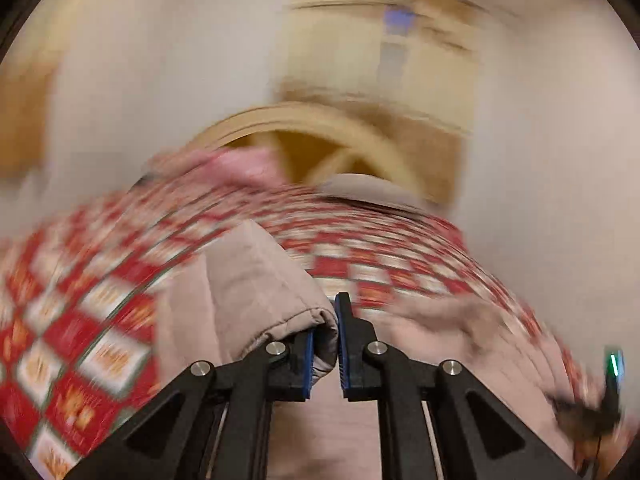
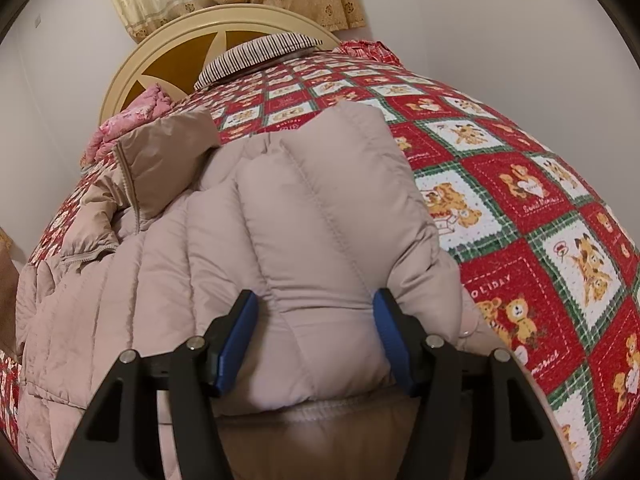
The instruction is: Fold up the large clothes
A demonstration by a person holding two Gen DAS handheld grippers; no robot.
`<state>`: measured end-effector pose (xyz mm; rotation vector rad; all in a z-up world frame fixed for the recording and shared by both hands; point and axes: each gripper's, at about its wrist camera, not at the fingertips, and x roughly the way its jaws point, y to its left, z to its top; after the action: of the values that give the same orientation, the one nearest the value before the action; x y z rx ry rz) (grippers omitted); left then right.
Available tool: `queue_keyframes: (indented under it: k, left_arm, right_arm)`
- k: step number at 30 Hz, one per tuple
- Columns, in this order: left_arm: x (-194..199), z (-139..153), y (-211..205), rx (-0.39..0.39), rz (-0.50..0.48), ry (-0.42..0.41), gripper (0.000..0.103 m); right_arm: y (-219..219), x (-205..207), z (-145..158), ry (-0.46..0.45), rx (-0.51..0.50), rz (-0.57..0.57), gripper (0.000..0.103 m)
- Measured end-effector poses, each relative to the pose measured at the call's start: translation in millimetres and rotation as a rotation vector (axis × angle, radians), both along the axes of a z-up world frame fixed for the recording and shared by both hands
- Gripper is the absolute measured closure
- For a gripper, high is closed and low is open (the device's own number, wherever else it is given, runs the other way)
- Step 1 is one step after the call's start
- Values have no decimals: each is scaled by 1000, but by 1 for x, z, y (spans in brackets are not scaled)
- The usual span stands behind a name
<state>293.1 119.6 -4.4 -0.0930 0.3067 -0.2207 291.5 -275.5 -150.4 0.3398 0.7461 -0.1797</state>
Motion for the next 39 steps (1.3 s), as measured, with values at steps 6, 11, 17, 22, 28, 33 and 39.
queue_keyframes:
  k: [6, 11, 17, 22, 28, 33, 39]
  left_arm:
    - [-22, -35, -160, 371, -256, 24, 94]
    - [-35, -131, -263, 928, -387, 91, 92]
    - [-51, -126, -249, 964, -428, 63, 90]
    - [-82, -93, -210, 917, -437, 28, 56]
    - [-120, -62, -141, 701, -383, 39, 32]
    - [-90, -39, -67, 360, -154, 121, 31]
    - [1, -45, 0, 26, 168, 387, 31]
  right_arm:
    - [0, -1, 0, -3, 6, -1, 40]
    - [0, -1, 0, -10, 20, -1, 39]
    - [-2, -3, 0, -22, 44, 1, 39]
    - [-2, -3, 0, -27, 54, 0, 39]
    - [-1, -6, 4, -20, 38, -17, 40]
    - [41, -40, 55, -167, -11, 41, 40]
    - [178, -43, 106, -228, 7, 483, 34]
